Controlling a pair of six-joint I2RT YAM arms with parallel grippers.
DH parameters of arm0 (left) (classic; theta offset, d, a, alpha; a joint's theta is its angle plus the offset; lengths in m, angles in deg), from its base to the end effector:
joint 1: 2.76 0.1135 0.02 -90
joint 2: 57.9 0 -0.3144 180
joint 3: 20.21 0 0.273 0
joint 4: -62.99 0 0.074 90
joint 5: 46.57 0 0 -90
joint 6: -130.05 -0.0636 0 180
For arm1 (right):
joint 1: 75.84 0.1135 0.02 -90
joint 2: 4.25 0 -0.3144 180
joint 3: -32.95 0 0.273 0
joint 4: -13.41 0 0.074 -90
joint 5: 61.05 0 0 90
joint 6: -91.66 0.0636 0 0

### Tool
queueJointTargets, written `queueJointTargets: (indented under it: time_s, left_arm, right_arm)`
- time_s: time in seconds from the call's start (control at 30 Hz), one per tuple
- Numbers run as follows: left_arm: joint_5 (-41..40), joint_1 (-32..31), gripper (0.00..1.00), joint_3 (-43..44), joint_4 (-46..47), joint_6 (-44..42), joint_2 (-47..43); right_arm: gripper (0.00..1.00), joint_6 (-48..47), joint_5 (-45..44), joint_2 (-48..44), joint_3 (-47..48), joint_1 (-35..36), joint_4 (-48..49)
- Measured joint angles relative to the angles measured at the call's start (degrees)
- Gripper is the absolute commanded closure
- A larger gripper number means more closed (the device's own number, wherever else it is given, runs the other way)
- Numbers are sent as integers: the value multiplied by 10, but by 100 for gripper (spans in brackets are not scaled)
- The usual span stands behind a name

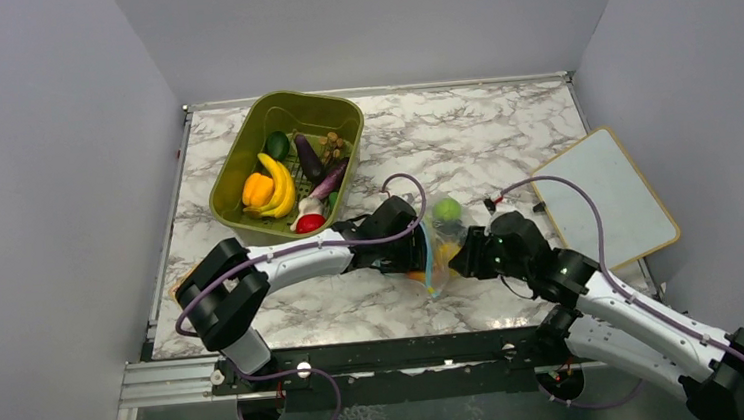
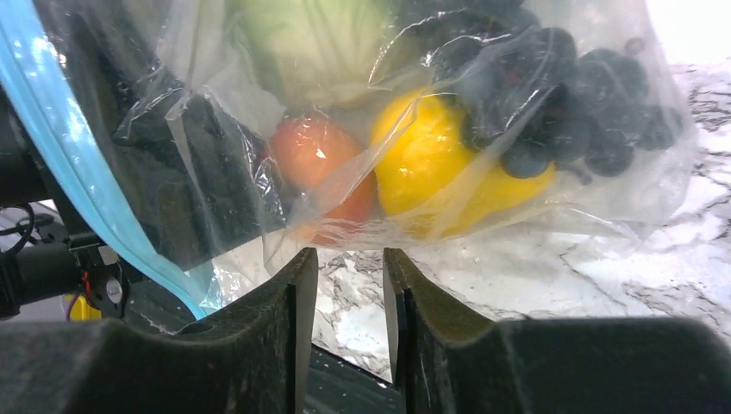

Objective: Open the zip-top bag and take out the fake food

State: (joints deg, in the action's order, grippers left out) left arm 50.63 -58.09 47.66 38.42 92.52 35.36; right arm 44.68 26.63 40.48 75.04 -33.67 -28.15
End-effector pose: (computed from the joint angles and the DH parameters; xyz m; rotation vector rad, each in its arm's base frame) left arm 0.2055 -0.3111 0.2054 0.1287 2.6862 -0.8912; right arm 0.1262 0.1108 0.2263 0.0391 2.4457 0.6628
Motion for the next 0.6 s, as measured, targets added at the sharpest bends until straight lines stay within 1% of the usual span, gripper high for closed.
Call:
queueJointTargets:
  time_s: [0.17,0.33,0.43,0.6]
  left_arm:
    - [-2,0,54,-1,-18,-16,-21]
    - [-12,0,46,-10,-40,-30,-57]
    - [-15,0,35,-10,-48,-43,-56]
    - [-22,-6,18,-5,-67,-63,-25]
  right_arm:
    - [63,-9,-21,-82,-28,0,8]
    - [63,-13,-40,-141,-52,0,16]
    - [63,-6,-60,-164,-54,0,15]
    - [63,7,-81,-177,-54,0,14]
